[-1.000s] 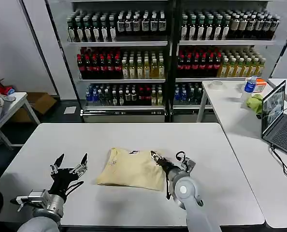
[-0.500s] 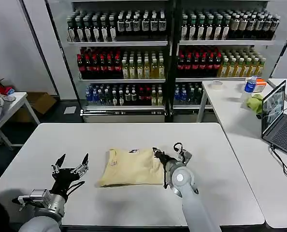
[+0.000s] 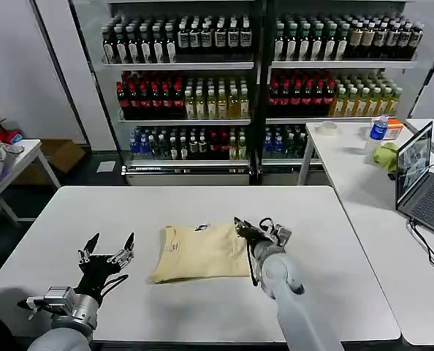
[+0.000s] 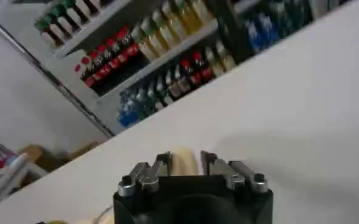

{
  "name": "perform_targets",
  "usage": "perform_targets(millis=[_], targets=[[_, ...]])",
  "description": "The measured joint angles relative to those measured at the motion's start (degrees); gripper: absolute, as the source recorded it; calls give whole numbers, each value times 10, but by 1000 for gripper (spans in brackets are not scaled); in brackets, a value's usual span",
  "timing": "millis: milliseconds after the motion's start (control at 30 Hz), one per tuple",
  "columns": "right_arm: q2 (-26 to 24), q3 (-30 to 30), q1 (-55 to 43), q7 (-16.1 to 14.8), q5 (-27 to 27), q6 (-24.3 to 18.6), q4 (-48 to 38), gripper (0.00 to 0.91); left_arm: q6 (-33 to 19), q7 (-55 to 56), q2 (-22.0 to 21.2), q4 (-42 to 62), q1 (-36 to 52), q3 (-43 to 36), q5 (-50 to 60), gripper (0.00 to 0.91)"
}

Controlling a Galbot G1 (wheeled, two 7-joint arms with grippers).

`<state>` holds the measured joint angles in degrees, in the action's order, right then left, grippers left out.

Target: Fold and organize the clothes.

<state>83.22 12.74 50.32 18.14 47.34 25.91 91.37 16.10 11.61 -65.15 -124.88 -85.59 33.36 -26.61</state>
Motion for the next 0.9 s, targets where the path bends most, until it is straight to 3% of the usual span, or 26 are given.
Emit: perform_targets(millis=[500, 900], targets=[[-83, 21, 168, -9, -305, -139, 161, 907, 1, -2, -2, -10, -4, 0, 0, 907], [-119, 83, 316, -8, -398, -202, 284, 907, 4, -3, -3, -20, -12, -2, 0, 907]])
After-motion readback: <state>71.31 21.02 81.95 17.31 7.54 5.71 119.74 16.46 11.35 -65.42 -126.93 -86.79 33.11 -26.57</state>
